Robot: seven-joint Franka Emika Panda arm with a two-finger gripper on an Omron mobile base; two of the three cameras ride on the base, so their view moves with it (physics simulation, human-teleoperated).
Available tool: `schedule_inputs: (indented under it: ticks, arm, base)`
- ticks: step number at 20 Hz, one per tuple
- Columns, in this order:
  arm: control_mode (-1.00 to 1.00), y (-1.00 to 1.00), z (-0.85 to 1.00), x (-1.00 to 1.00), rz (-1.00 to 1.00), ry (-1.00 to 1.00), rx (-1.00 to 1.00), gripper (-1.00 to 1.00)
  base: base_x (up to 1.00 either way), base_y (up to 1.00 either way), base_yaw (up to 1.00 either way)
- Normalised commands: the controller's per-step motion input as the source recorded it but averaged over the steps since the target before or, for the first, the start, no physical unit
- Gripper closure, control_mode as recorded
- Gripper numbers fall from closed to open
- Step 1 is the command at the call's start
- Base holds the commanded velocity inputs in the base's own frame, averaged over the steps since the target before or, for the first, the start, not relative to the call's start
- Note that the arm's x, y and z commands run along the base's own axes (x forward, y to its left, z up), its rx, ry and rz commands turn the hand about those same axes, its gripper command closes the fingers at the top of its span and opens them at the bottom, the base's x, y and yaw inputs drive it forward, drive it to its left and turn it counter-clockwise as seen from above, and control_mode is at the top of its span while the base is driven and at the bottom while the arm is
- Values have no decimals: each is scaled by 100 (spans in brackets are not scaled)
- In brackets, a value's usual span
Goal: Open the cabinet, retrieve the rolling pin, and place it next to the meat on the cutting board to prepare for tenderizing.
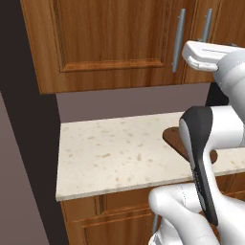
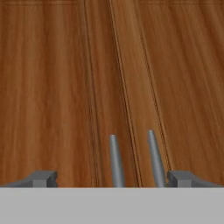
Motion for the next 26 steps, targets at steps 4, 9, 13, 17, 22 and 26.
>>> schedule_inputs:
  ticks: [4, 9, 13, 17, 22, 26]
  arm:
    - [-100, 1, 0, 0, 0, 0, 0, -100]
    - [-100, 0, 0, 0, 0, 0, 0, -100]
    - [-100, 0, 0, 0, 0, 0, 0, -100]
    - [-100, -5, 0, 0, 0, 0, 0, -100]
    - [-100, -14, 0, 0, 0, 0, 1, -100]
    - [-100, -15, 0, 0, 0, 0, 1, -100]
  base:
    - [0, 0, 0]
    - [0, 0, 0]
    - [0, 0, 0]
    - [0, 0, 0]
    - [0, 0, 0]
    - [0, 0, 0]
